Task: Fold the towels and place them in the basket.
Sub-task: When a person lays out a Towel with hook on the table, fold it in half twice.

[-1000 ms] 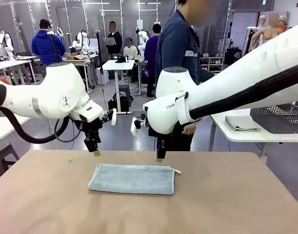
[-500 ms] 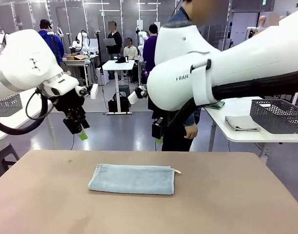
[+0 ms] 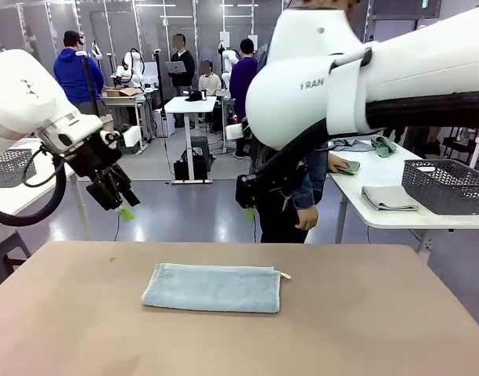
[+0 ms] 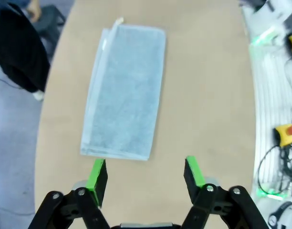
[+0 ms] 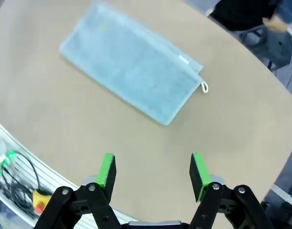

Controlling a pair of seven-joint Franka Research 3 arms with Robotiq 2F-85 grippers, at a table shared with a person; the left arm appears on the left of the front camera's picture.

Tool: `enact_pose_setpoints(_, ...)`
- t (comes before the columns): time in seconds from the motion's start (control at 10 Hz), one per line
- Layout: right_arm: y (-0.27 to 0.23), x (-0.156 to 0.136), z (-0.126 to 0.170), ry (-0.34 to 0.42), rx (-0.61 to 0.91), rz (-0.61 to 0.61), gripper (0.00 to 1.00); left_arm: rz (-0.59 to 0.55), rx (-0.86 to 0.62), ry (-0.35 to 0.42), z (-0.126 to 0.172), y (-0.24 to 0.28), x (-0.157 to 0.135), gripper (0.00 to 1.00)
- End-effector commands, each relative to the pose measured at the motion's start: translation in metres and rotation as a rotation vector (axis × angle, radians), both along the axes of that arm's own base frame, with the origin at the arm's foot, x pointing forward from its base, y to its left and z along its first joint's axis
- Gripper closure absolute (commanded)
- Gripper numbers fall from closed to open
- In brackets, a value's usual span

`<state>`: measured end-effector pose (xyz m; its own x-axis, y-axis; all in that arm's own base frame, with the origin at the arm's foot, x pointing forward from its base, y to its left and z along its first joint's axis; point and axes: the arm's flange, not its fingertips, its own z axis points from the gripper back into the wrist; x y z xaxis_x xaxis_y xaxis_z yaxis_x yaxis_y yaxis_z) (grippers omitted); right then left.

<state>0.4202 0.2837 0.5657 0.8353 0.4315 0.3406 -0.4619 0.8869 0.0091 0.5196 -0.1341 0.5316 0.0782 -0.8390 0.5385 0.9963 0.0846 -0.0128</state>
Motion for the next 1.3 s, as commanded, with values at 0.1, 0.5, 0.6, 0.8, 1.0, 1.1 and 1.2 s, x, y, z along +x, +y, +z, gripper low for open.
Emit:
enact_pose_setpoints(0.1,-0.055,-0.013,-0.016,-0.099,0.186,-0.135,0.22,-0.037,-0.204,0.027,0.012,0.040,-0.001,0.19)
enact_pose_setpoints(0.5,-0.092,-0.018,-0.023,-0.058,0.305,-0.224,0.22,-0.062,-0.371,0.012,0.005,0.087,-0.001,0.19)
enact_pose_setpoints(0.6,-0.096,-0.018,-0.025,-0.044,0.332,-0.219,0.22,-0.044,-0.384,0.020,0.003,0.095,-0.001,0.19)
enact_pose_setpoints(0.8,-0.090,-0.012,-0.020,-0.049,0.269,-0.248,0.22,-0.044,-0.409,0.014,-0.002,0.108,-0.001,0.19)
enact_pose_setpoints(1.0,-0.090,-0.012,-0.020,-0.049,0.269,-0.248,0.22,-0.074,-0.403,0.021,0.001,0.115,-0.003,0.19)
enact_pose_setpoints(1.1,-0.090,-0.012,-0.020,-0.049,0.269,-0.248,0.22,-0.025,-0.373,0.026,0.001,0.110,0.001,0.19)
enact_pose_setpoints(1.2,-0.090,-0.012,-0.020,-0.049,0.269,-0.248,0.22,-0.025,-0.373,0.026,0.001,0.110,0.001,0.19)
